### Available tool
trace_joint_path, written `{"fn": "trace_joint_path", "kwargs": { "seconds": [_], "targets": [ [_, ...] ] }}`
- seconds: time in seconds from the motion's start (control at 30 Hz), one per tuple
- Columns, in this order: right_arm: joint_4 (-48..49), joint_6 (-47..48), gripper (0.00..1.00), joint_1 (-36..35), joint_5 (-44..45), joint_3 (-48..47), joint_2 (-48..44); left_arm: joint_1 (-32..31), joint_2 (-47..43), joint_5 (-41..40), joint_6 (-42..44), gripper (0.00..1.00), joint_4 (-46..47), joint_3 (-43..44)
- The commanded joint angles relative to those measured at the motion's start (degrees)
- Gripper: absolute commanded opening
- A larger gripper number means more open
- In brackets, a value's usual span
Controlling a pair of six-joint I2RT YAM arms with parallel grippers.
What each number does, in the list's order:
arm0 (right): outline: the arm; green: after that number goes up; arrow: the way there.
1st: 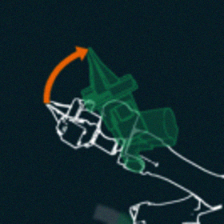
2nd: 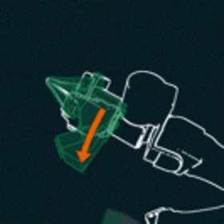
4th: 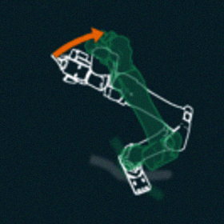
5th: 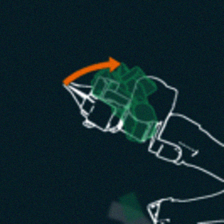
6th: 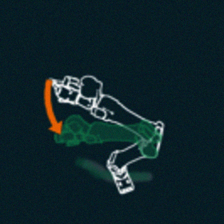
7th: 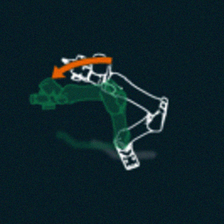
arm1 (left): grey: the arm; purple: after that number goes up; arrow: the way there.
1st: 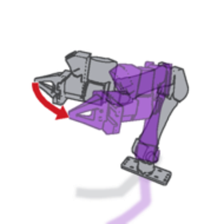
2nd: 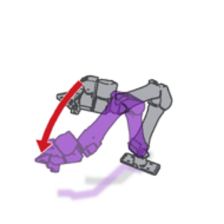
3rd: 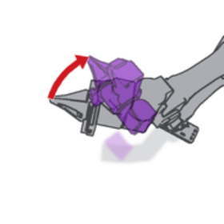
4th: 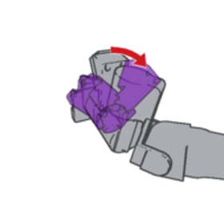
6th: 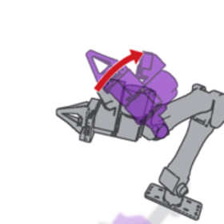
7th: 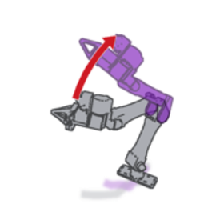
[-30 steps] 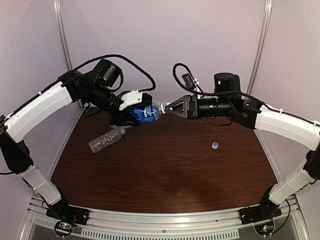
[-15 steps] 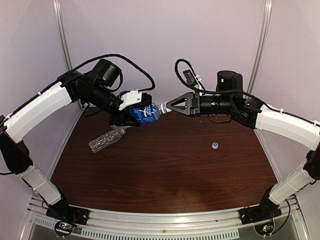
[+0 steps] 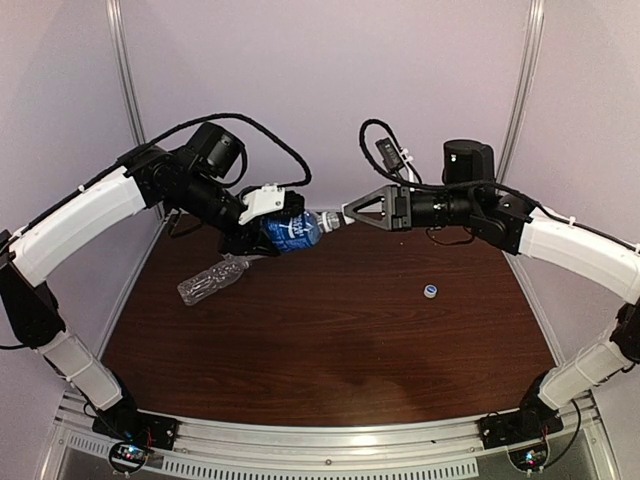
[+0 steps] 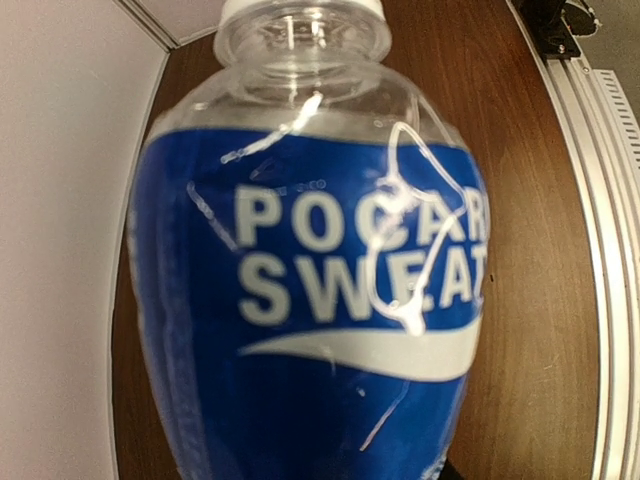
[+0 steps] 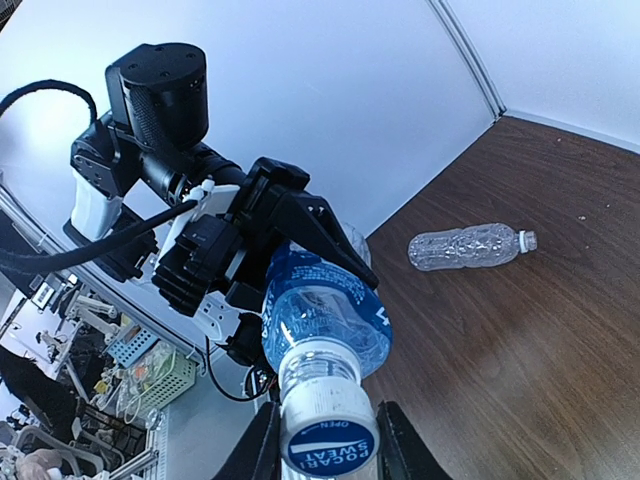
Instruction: Unscrew the bottle caps
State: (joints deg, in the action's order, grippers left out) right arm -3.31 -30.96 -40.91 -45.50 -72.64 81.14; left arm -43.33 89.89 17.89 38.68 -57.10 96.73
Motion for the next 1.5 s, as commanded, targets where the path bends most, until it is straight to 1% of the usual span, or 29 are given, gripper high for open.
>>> {"fn": "trace_joint_path", "kwargs": {
  "seconds": [0.0,0.1,0.17,0.2,0.23,0.33,0.4,0.47,0.6,0.7,0.9,1.07,1.3,1.47],
  "targets": [
    [-0.99,4.13,0.04,2.3,-3.05,1.67,-3.23,0.35,-1.21,0.27,0.56,0.39,0.19,-0.76],
    [-1.63,5.84,0.04,2.5,-4.15,2.03,-3.37,0.37,-1.21,0.56,0.83,0.39,-0.02,-0.75],
    [-4.29,7.1,0.05,2.65,-2.14,1.47,-2.98,0.35,-1.14,0.48,0.87,0.39,-0.1,-0.88],
    [-6.31,8.0,0.05,2.77,1.81,0.95,-2.94,0.35,-1.04,0.29,0.8,0.39,-0.1,-1.11],
    [-9.6,8.95,0.06,2.84,7.97,0.15,-2.78,0.35,-0.85,-0.01,0.67,0.39,-0.14,-1.46],
    [-24.08,12.09,0.05,2.85,33.85,-3.77,-0.17,0.48,0.16,-2.59,0.36,0.39,-0.07,-3.36],
    [-33.07,13.1,0.04,2.85,46.24,-5.41,2.51,1.27,0.92,-4.81,0.35,0.39,0.4,-6.06],
    [-35.76,14.1,0.03,2.9,50.72,-5.14,4.43,3.32,1.75,-5.64,0.35,0.39,1.27,-8.8],
    [-36.4,15.41,0.04,2.94,57.33,-2.27,6.63,8.15,3.78,-5.19,-0.23,0.39,4.66,-14.04],
    [-36.54,16.34,0.03,3.15,58.78,-1.19,10.01,9.37,5.49,-4.9,-0.21,0.39,6.78,-17.95],
    [-35.87,17.53,0.01,3.41,58.68,-0.75,17.19,10.19,8.26,-9.85,1.92,0.46,11.87,-25.46],
    [-35.03,17.9,0.0,3.89,57.08,-1.07,22.25,12.48,10.54,-6.88,2.27,0.52,13.64,-27.13],
    [-34.75,18.09,0.0,4.14,57.47,-1.13,25.91,12.66,13.5,-4.51,2.89,0.64,13.68,-29.42],
    [-34.01,18.21,0.02,4.17,56.09,-0.99,28.4,12.66,13.6,-4.02,3.0,0.67,13.8,-29.85]
  ]
}}
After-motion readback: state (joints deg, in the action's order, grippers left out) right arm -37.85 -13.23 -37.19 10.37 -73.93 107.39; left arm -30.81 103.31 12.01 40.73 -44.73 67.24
